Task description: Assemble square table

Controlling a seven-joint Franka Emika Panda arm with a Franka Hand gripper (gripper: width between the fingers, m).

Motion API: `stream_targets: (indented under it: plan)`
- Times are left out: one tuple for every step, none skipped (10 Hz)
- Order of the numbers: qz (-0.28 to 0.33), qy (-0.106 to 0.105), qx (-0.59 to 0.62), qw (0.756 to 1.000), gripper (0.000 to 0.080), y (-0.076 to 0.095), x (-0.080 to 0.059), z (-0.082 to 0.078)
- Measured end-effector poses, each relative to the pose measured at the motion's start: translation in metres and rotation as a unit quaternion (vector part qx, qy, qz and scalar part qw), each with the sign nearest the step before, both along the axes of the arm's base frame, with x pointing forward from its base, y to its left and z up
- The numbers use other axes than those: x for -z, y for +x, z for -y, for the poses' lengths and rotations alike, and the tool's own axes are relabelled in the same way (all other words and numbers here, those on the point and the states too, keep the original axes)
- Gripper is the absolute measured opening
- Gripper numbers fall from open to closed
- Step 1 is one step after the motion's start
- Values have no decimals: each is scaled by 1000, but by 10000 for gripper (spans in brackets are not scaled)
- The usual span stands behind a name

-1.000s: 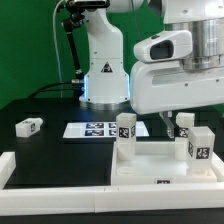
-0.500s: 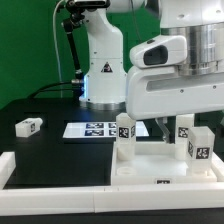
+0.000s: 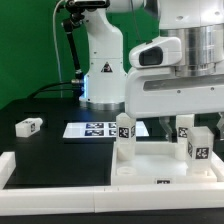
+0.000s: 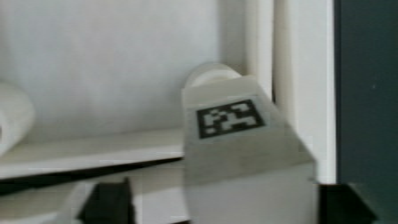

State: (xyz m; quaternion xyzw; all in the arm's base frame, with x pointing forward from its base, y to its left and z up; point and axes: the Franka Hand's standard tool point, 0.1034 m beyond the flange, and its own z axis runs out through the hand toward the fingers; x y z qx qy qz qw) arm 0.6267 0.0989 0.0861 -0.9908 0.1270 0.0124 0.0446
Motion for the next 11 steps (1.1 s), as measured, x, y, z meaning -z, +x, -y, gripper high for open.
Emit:
stream_targets:
  plan:
    - [-3,0,30,1000,373,0,0,0]
    - [-7,-1,73,997,289,0,0,0]
    - [-10,-1,103,995,289,0,0,0]
    - [-10,-2,144,990,289,0,1,-1]
    - [-5,-2,203,979,289,1,1,-5]
    - [-2,-1,252,968,289,1,1,-8]
    - [-1,0,318,948,289,2,1,-9]
    - [-1,1,385,923,289,2,1,-10]
    - [2,19,463,886,291,2,2,-9]
    - [-1,33,528,849,291,-1,3,-9]
    - [-7,42,575,817,291,-2,3,-10]
